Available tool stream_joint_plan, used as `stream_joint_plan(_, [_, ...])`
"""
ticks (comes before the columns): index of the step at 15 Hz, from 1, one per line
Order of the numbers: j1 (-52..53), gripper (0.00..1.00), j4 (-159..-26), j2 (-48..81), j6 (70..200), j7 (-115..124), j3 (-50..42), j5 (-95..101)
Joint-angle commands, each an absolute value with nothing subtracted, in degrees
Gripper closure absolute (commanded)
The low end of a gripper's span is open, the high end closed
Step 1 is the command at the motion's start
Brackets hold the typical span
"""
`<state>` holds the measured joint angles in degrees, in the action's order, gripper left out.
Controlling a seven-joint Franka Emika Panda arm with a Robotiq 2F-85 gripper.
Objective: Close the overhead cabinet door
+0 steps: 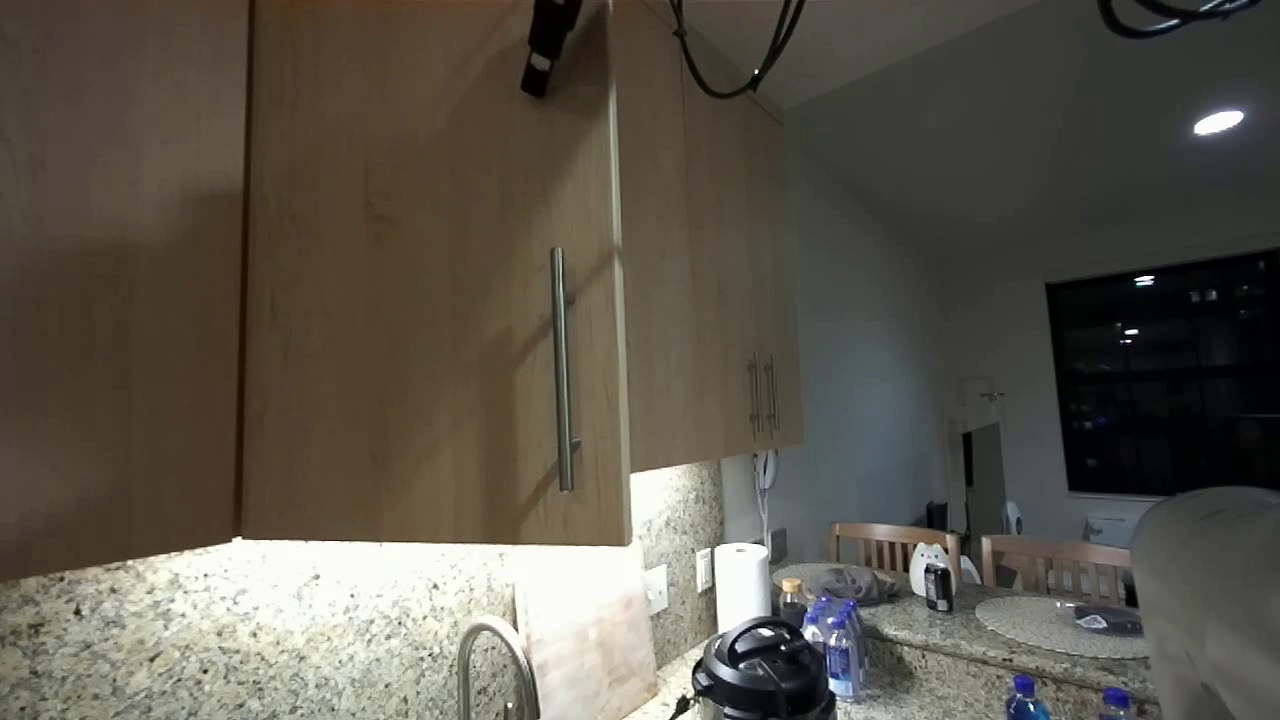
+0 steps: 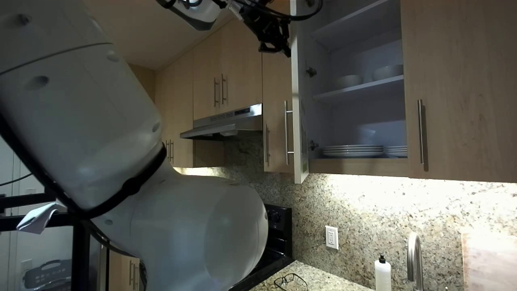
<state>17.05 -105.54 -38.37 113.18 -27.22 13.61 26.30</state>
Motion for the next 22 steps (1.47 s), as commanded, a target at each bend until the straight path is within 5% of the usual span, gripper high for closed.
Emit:
stream_joint_plan(1, [17.0, 0.93, -104.7, -36.6, 111.0, -29.7, 11.1, 23.6])
stream_joint_plan(22, [13.2, 0.94, -100.5, -24.2, 107.4, -29.4, 4.9, 20.3])
